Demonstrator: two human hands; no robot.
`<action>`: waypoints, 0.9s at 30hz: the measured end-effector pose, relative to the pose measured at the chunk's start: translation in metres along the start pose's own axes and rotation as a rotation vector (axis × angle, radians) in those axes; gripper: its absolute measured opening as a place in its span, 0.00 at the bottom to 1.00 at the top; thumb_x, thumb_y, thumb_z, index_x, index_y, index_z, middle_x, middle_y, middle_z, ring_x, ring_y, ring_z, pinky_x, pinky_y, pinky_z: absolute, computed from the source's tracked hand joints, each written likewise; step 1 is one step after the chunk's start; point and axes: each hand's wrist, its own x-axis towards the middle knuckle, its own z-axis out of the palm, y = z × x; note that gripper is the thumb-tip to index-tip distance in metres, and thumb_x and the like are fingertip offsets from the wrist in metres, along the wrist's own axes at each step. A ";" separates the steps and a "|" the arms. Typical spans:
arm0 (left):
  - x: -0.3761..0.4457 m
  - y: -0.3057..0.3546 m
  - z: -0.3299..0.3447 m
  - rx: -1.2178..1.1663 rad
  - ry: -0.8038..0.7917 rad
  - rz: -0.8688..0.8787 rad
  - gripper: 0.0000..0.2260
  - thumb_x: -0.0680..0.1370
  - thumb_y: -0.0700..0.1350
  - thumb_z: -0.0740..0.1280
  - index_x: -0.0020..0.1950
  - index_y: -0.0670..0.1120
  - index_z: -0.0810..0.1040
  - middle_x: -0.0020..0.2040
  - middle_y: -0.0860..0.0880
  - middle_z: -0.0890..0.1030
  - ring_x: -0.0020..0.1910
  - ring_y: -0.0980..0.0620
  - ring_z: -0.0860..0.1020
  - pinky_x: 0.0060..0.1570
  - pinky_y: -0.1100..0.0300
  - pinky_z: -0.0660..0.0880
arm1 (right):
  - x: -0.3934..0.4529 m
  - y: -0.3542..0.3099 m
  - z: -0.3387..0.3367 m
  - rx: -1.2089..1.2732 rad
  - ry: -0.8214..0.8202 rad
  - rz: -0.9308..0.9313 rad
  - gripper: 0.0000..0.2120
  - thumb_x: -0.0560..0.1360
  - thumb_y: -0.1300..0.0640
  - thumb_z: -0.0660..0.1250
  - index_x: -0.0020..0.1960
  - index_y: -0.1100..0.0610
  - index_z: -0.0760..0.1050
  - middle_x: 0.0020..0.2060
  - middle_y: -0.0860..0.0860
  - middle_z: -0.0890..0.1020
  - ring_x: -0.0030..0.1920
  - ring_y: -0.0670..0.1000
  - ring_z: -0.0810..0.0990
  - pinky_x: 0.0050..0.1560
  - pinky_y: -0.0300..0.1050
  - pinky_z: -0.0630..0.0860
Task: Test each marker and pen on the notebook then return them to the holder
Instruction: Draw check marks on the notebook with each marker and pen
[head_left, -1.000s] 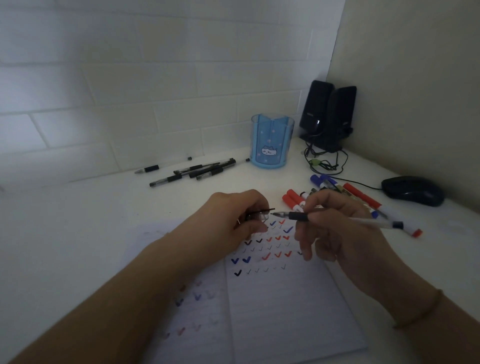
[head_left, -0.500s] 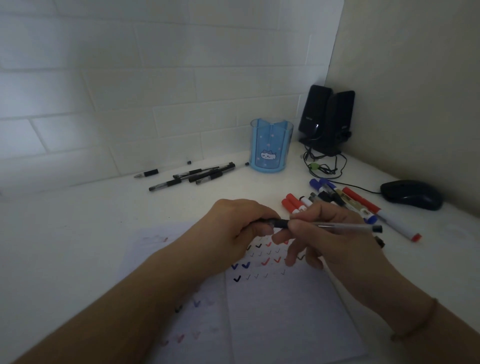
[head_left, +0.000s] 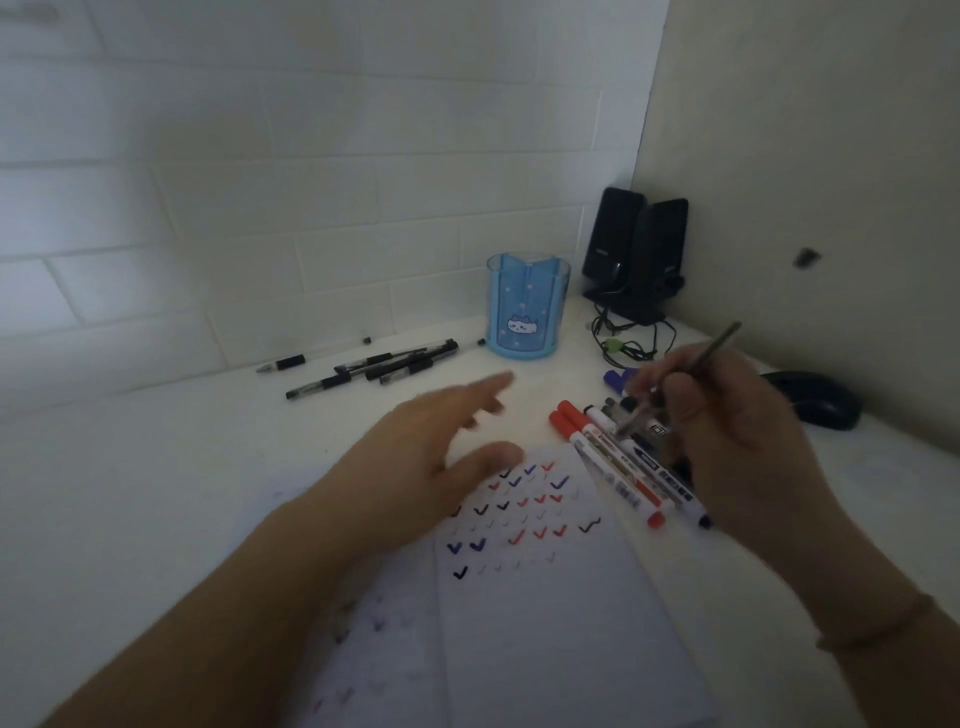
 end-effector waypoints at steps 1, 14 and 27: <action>0.001 -0.015 -0.004 0.122 0.030 -0.052 0.30 0.74 0.70 0.53 0.74 0.60 0.60 0.69 0.58 0.69 0.64 0.59 0.69 0.63 0.56 0.70 | 0.004 0.006 -0.008 -0.127 0.040 0.005 0.04 0.79 0.57 0.57 0.51 0.52 0.71 0.38 0.46 0.80 0.33 0.42 0.79 0.31 0.32 0.73; 0.003 -0.099 -0.019 0.380 0.136 -0.669 0.20 0.80 0.55 0.58 0.72 0.56 0.63 0.72 0.49 0.64 0.69 0.42 0.60 0.66 0.43 0.58 | 0.012 0.055 -0.018 -0.730 -0.073 0.267 0.11 0.73 0.42 0.65 0.50 0.47 0.70 0.38 0.44 0.75 0.35 0.43 0.74 0.32 0.39 0.69; -0.002 -0.100 -0.038 0.363 0.514 -0.796 0.08 0.80 0.45 0.58 0.47 0.49 0.76 0.43 0.46 0.79 0.50 0.40 0.74 0.54 0.49 0.64 | 0.014 0.053 -0.021 -0.693 0.039 0.169 0.11 0.73 0.47 0.66 0.52 0.51 0.76 0.45 0.49 0.80 0.43 0.48 0.74 0.44 0.42 0.69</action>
